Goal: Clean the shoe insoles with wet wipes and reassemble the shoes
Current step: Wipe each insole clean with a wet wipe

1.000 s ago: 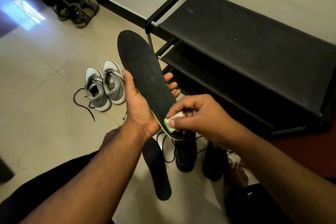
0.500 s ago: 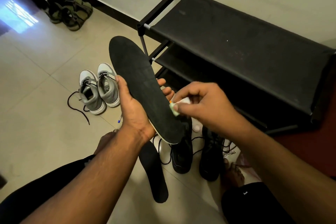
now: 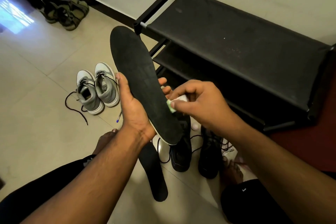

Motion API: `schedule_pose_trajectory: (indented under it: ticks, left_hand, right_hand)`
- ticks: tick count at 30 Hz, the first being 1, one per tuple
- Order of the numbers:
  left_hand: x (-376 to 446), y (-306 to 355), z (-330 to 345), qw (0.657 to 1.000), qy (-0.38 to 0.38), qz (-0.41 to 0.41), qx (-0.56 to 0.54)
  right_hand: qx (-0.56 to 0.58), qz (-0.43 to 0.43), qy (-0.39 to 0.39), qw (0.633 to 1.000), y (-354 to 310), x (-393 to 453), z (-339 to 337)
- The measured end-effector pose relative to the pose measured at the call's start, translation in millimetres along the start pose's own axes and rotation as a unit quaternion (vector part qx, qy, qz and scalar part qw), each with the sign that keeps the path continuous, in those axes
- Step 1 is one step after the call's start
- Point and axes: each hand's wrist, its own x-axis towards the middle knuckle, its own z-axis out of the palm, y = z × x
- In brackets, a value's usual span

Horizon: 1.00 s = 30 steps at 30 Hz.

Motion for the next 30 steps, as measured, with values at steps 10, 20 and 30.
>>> schedule_pose_trajectory:
  ticks: [10, 20, 30]
  left_hand:
    - [-4, -8, 4, 0.999, 0.013, 0.027, 0.015]
    - [-10, -4, 5, 0.998, 0.034, 0.015, 0.049]
    - [-9, -5, 3, 0.999, 0.003, 0.047, -0.014]
  right_hand:
    - [-0.172, -0.039, 0.02, 0.984, 23, 2, 10]
    - [-0.002, -0.138, -0.016, 0.99, -3, -15, 23]
    - [-0.172, -0.035, 0.048, 0.983, 24, 7, 0]
